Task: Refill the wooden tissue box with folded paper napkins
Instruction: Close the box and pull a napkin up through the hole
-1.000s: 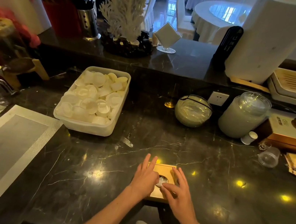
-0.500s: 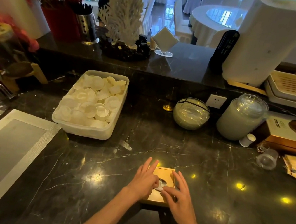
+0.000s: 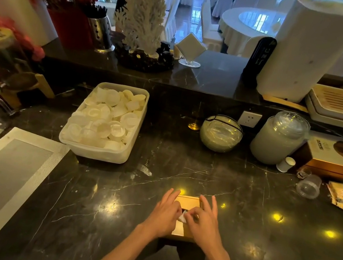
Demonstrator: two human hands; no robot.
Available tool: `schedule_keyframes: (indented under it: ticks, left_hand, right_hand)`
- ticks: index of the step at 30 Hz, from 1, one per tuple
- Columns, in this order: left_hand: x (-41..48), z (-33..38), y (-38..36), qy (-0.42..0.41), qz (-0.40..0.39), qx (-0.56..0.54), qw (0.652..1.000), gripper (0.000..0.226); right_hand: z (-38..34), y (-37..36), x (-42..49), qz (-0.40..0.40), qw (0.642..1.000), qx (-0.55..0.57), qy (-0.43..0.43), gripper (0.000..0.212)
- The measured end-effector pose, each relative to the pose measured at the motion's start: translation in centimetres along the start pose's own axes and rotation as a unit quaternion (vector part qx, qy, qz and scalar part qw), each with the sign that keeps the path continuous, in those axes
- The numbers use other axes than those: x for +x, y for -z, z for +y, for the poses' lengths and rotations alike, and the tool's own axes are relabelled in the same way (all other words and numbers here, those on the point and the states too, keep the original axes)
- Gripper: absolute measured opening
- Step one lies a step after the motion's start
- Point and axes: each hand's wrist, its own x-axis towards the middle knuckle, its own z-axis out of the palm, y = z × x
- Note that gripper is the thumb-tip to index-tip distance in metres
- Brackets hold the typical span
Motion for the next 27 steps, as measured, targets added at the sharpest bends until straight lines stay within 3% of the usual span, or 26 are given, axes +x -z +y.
schedule_keyframes:
  ticks: [4, 8, 11, 17, 22, 27]
  left_hand:
    - [-0.6, -0.4, -0.5, 0.013, 0.048, -0.112, 0.992, 0.011]
    - [-1.2, -0.3, -0.5, 0.047, 0.057, -0.217, 0.973, 0.015]
    - [-0.9, -0.5, -0.2, 0.055, 0.038, -0.205, 0.976, 0.018]
    - [0.4, -0.7, -0.3, 0.084, 0.078, -0.237, 0.965, 0.013]
    - [0.3, -0.8, -0.4, 0.063, 0.088, -0.239, 0.965, 0.010]
    - [0.1, -0.7, -0.3, 0.021, 0.115, -0.189, 0.975, 0.009]
  right_hand:
    - [0.3, 0.0, 0.5, 0.039, 0.997, 0.002, 0.066, 0.009]
    - [0.5, 0.0, 1.5, 0.025, 0.996, 0.022, 0.081, 0.007]
    - [0.3, 0.1, 2.3, 0.000, 0.996, 0.075, 0.055, 0.009]
    - [-0.4, 0.9, 3.0, -0.035, 0.984, 0.173, -0.001, 0.006]
    - [1.7, 1.8, 3.6, -0.160, 0.984, 0.068, 0.041, 0.025]
    - [1.6, 2.5, 4.5, -0.201, 0.977, 0.034, 0.055, 0.011]
